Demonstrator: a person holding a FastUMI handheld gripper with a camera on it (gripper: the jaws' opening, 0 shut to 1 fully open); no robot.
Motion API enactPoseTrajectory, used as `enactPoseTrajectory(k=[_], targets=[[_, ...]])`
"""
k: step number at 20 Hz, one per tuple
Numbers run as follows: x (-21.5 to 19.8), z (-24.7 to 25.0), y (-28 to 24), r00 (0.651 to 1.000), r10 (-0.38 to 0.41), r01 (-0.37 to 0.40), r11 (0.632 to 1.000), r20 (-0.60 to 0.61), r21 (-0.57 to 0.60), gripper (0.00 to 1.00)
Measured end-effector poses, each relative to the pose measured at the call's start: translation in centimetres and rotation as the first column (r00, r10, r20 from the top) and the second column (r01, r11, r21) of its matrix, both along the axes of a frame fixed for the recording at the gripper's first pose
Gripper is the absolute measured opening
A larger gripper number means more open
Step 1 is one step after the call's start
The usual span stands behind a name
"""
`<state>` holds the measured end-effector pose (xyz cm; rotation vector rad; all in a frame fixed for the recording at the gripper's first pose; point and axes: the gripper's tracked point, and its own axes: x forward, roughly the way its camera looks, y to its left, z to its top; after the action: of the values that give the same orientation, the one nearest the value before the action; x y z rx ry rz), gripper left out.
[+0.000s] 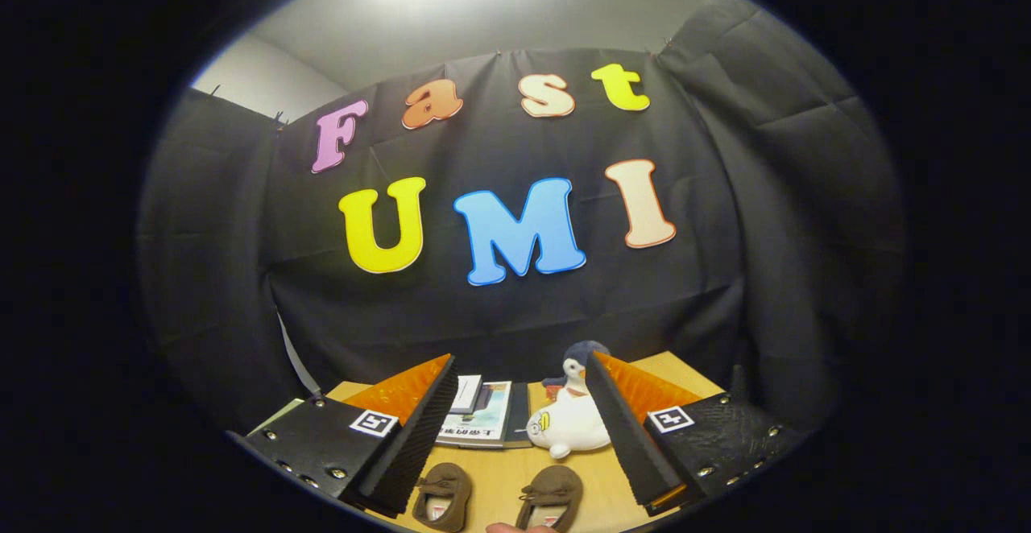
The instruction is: Open the storage box then place both shoes into the box .Put the left shoe in first, then the right shoe, with the right side of both shoes facing outward in a uniform manner.
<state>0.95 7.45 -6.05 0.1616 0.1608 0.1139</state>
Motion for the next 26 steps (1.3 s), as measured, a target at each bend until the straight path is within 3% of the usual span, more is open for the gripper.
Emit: enactPoseTrajectory(k=[7, 13, 20, 26], targets=[[1.3, -4.6, 5.1, 0.983, 0.137, -0.128, 0.989, -0.123, 0.079, 0.97], [1.1, -8.8, 11.5, 0.923, 0.32, -0.289, 0.943, -0.215, 0.165, 0.97], [-0.8, -13.5, 18.7, 0.781, 0.533, -0.433, 0.837, -0.325, 0.333, 0.98], [-2.6, -17.7, 24.5, 0.628, 0.677, -0.445, 0.717, -0.384, 0.536, 0.97]])
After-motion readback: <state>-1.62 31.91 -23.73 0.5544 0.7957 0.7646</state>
